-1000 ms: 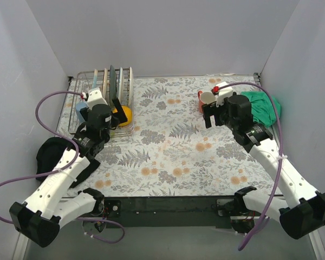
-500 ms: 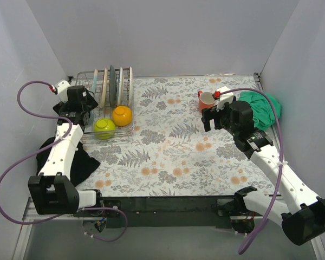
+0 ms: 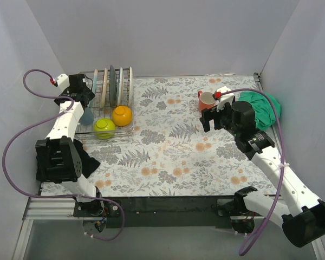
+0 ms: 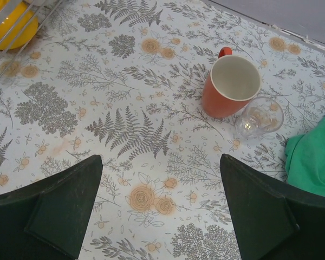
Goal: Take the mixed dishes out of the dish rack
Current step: Pick up the cup from the dish rack.
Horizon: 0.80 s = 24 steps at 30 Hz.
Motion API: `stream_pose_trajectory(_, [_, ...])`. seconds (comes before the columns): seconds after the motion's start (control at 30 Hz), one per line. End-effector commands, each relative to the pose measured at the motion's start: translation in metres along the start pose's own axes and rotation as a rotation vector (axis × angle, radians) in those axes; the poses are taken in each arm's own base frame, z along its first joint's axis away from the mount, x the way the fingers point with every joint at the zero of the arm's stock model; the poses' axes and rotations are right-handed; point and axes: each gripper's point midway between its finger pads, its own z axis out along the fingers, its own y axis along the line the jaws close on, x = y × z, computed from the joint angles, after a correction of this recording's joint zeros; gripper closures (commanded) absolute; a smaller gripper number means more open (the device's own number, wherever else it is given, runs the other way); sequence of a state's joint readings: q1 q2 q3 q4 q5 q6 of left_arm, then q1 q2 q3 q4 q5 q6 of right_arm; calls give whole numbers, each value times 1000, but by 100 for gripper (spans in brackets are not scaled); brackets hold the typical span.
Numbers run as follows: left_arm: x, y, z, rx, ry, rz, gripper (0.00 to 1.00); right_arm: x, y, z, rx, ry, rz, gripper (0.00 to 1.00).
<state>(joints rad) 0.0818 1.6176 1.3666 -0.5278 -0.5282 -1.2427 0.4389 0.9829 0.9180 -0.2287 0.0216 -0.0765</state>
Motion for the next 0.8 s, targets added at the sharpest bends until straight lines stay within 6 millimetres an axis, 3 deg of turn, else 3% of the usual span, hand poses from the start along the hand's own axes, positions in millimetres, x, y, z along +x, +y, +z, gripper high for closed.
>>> stream_pose_trajectory(0.0, [-11, 0, 8, -55, -17, -21, 2, -17, 2, -4, -12, -72, 8, 3])
stream_pose_trajectory(0.23, [4, -4, 35, -99, 26, 10, 2, -17, 8, -5, -45, -74, 9, 3])
stream_pose_trajectory(0.47, [23, 5, 50, -164, 69, 49, 3, -15, 9, -3, -48, -65, 8, 3])
stream_pose_trajectory(0.63, [37, 3, 58, -157, 105, 53, 8, -12, 10, 0, -56, -57, 8, 4])
stream_pose_trajectory(0.77, [40, 3, 58, -155, 116, 54, 18, -11, 10, 1, -55, -49, 6, 4])
